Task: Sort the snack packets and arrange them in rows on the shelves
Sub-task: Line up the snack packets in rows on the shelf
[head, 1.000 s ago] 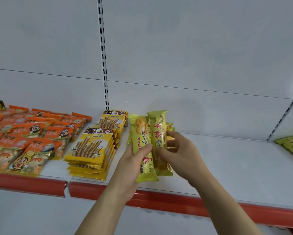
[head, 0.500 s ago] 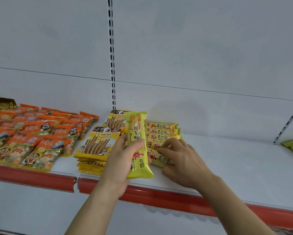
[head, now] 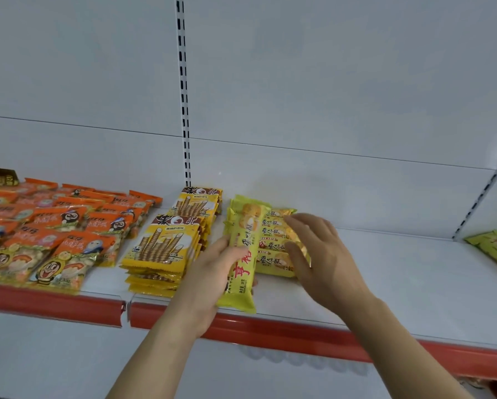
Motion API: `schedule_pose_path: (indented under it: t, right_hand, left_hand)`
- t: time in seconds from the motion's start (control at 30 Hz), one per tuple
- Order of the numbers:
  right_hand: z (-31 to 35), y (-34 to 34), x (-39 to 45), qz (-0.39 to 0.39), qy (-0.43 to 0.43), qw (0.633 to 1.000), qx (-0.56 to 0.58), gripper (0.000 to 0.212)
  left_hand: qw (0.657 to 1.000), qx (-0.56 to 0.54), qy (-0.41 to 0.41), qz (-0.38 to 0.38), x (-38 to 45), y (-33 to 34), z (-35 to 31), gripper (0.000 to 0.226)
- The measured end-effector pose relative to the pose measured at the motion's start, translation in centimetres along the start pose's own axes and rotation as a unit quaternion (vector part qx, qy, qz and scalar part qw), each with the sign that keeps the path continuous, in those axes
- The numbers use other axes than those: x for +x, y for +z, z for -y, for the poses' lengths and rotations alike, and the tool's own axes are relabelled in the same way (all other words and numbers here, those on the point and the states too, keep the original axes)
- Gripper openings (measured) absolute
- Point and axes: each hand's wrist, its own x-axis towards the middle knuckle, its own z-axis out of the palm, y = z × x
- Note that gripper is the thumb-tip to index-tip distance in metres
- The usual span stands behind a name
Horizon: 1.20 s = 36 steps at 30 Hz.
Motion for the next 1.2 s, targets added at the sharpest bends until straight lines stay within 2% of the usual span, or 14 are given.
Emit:
schedule_pose_path:
  t: [0.07, 0.13, 0.2, 0.3, 0.4, 0.5, 0.57, 0.63, 0.73, 0.8, 0.87, 1.0, 1.13, 1.2]
  right_hand:
    - [0.2, -1.5, 0.4, 0.0, -0.046, 0.999, 0.005, 0.053]
    - [0.4, -2.3, 0.3, 0.039, -0.091, 0.995, -0.005, 0.065]
    - [-0.1, -2.6, -0.3, 0.07, -0.113, 0.991, -0.007, 0.069]
    - [-1.1, -3.5, -0.7, 0.073, -0.135, 0.988, -0.026, 0.056]
    - [-1.8, -4.2, -0.5, 0.05, -0.165, 0.984, -0.049, 0.041]
    - [-2.2, -4.0, -1.1, 0.035, -0.151, 0.986, -0.057, 0.035]
    - [-2.1, -3.6, -1.9, 0.015, -0.12, 0.991, -0.061, 0.032]
    - [-1.8, -2.7, -2.7, -0.004, -0.1, 0.993, -0.06, 0.031]
    - [-0.6, -0.9, -4.0, -0.007, -0.077, 0.995, -0.065, 0.031]
    - [0.2, 0.0, -4.5, 0.002, -0.047, 0.996, -0.079, 0.03]
    - [0.9, 0.8, -4.6, 0.03, -0.013, 0.996, -0.085, 0.03]
    - [1.2, 1.2, -4.5, 0.075, 0.063, 0.994, -0.058, 0.033]
    - [1.6, 0.6, -4.7, 0.135, 0.14, 0.978, -0.072, 0.053]
    - [2.0, 0.5, -4.5, 0.195, 0.173, 0.963, -0.066, 0.061]
  left_hand:
    - [0.998, 0.046, -0.004, 0.045, 0.0, 0.0, -0.2, 0.021]
    - [0.991, 0.094, -0.003, 0.093, 0.1, 0.1, -1.0, 0.017]
    - [0.982, 0.137, -0.011, 0.128, 0.6, 0.2, -1.9, 0.035]
    - [0.969, 0.196, -0.012, 0.151, 1.5, 0.0, -2.9, 0.052]
    - [0.943, 0.282, 0.009, 0.176, 2.2, 0.0, -3.2, 0.051]
    - [0.862, 0.477, 0.126, 0.113, 2.5, 0.0, -2.9, 0.034]
    - [0.818, 0.536, 0.203, 0.052, 2.0, 0.1, -2.6, 0.031]
    - [0.787, 0.578, 0.213, 0.043, 1.1, 0.2, -2.5, 0.036]
    - [0.707, 0.678, 0.187, 0.067, 0.7, -0.2, -1.6, 0.054]
    - [0.673, 0.706, 0.21, 0.065, 0.8, -0.6, -0.6, 0.055]
    - [0.664, 0.715, 0.211, 0.056, 1.0, -1.0, 0.4, 0.053]
    - [0.675, 0.714, 0.182, 0.028, 1.2, -1.2, 2.0, 0.057]
    - [0.681, 0.713, 0.164, 0.042, 1.4, -1.3, 2.5, 0.072]
    - [0.667, 0.725, 0.166, 0.05, 1.5, -1.2, 2.6, 0.072]
